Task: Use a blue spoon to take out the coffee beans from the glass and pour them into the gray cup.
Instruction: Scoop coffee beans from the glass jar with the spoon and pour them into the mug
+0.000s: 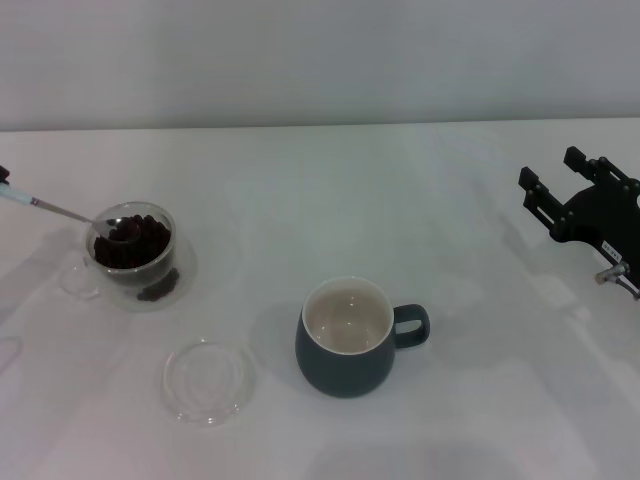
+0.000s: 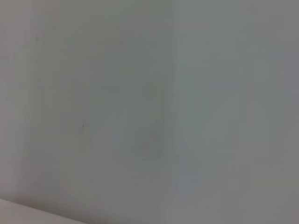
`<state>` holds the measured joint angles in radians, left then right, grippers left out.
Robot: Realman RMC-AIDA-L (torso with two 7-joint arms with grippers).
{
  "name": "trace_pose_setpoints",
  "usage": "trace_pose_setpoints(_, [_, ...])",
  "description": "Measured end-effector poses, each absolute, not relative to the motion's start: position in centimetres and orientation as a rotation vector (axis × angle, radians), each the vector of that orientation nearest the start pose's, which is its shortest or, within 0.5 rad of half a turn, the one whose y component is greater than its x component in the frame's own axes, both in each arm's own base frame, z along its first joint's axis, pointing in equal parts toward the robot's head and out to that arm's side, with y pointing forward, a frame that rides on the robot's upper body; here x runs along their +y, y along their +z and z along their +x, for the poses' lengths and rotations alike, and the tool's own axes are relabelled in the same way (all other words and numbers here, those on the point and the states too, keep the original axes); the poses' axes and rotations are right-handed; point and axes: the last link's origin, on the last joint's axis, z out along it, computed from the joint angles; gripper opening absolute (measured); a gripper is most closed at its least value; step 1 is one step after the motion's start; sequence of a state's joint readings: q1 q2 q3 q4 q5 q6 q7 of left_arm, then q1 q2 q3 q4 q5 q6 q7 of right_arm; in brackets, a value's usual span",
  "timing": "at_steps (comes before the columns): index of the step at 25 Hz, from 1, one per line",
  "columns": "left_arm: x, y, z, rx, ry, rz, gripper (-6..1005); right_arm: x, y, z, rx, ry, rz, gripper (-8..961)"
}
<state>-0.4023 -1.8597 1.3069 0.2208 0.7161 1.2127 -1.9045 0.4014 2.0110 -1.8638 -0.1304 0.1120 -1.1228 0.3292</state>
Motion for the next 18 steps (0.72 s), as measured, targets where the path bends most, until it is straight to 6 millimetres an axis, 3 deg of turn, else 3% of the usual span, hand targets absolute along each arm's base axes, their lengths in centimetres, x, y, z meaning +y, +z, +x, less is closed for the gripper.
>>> trace_pose_setpoints(8, [33.4, 6.5, -34.6, 2.198, 1.833, 2.112, 133, 32.3, -0.8, 35.1, 0.524, 0.601, -1.847, 664])
trace_pose_setpoints(18, [35.0, 5.4, -32.1, 2.083, 1.736, 2.192, 133, 32.5, -0.8, 34.9, 0.528, 0.597, -1.849, 664])
